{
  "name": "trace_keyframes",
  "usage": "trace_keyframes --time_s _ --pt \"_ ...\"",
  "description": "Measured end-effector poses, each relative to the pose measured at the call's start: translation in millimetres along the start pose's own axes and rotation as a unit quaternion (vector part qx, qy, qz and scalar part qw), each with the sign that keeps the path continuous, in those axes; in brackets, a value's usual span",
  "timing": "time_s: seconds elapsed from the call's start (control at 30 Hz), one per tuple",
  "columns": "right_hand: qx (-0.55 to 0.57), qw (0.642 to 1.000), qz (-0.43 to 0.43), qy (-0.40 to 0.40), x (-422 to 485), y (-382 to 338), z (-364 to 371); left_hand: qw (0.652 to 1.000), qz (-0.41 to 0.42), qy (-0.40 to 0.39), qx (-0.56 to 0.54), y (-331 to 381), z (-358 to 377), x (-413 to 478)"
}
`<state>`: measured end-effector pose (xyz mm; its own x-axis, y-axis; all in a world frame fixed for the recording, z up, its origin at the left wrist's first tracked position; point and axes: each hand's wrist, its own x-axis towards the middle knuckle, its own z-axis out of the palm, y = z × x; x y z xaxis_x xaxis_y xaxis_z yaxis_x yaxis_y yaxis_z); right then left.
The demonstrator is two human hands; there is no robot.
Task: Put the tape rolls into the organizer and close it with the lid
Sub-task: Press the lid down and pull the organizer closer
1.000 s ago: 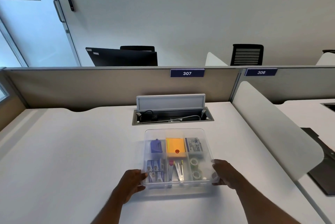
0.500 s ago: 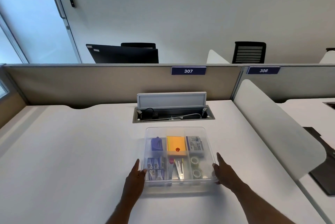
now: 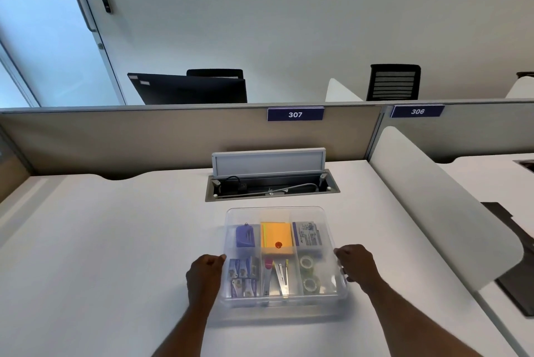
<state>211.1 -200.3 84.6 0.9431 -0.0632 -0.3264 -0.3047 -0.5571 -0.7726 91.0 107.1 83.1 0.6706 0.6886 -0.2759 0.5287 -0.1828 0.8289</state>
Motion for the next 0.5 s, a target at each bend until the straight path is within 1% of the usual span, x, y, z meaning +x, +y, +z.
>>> trace_keyframes --time_s 0.07,0.13,0.17,0.23,0.33,0.5 --pt "0.008 1.000 0.021 -0.007 6.8 -1.5 1.0 1.000 -0.022 -0.014 -0.002 -0.5 2.8 9.9" --pt "0.037 0.998 0.042 -0.026 13.4 -5.1 2.4 0.998 -0.035 -0.042 -0.044 -2.4 5.5 19.1" --pt "0.055 0.997 0.047 -0.033 16.5 -7.8 2.9 0.996 -0.039 -0.054 -0.064 -3.4 7.1 23.9" --pt "0.075 0.995 0.034 -0.048 23.4 -11.6 4.4 0.995 -0.036 -0.066 -0.065 2.2 9.6 27.4" --pt "0.037 0.997 -0.017 -0.060 31.2 -16.7 8.2 0.997 -0.018 -0.067 -0.044 19.7 15.1 28.1" --pt "-0.023 0.999 -0.031 -0.025 47.1 -18.8 17.4 0.998 -0.012 -0.057 -0.012 34.5 25.8 35.9"
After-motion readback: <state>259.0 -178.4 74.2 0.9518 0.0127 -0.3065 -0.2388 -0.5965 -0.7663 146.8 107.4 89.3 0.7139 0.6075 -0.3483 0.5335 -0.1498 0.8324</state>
